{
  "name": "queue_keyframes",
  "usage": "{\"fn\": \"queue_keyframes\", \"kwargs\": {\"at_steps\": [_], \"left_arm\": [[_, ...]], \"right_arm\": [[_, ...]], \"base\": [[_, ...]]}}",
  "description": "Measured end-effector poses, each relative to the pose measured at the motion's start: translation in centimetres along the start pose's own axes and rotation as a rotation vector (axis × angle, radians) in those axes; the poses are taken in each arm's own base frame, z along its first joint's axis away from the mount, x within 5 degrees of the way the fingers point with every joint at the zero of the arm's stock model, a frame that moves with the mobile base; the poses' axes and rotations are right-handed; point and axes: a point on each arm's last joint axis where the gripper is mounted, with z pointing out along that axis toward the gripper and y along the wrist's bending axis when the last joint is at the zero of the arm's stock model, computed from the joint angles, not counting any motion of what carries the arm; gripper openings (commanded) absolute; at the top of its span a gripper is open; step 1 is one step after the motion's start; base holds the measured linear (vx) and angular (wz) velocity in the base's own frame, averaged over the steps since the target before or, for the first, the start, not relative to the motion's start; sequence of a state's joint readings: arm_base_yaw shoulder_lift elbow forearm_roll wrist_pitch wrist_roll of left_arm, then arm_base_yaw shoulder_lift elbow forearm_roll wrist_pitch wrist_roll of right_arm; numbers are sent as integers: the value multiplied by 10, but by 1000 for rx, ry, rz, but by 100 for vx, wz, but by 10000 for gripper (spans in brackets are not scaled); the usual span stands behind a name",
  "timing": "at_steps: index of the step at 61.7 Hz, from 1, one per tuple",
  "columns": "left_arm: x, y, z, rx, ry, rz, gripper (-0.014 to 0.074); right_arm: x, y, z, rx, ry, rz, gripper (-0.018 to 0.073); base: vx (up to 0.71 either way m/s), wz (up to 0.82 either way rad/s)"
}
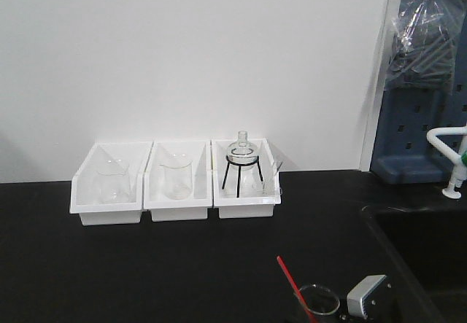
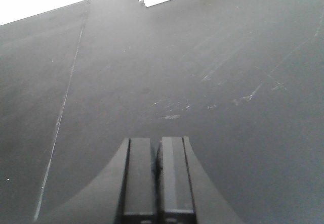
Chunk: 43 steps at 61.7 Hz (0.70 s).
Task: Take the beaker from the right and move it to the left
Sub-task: 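Lower the held beaker onto the counter in front of the bins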
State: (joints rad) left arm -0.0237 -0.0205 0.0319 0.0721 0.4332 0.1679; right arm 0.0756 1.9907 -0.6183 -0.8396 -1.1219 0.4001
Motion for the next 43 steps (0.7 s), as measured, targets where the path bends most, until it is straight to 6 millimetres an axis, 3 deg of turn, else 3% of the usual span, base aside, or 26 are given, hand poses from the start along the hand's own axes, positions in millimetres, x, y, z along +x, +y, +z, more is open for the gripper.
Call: {"fn": "queue_keyframes", "kwargs": {"at_steps": [15, 43], "left_arm": [[0, 0, 0, 0, 0, 0, -6], [0, 0, 0, 0, 0, 0, -6]], "right_arm": [[22, -4, 5, 7, 49, -37, -1], [25, -7, 5, 36, 43, -100, 0]], "base": [[0, 0], [0, 0]]}}
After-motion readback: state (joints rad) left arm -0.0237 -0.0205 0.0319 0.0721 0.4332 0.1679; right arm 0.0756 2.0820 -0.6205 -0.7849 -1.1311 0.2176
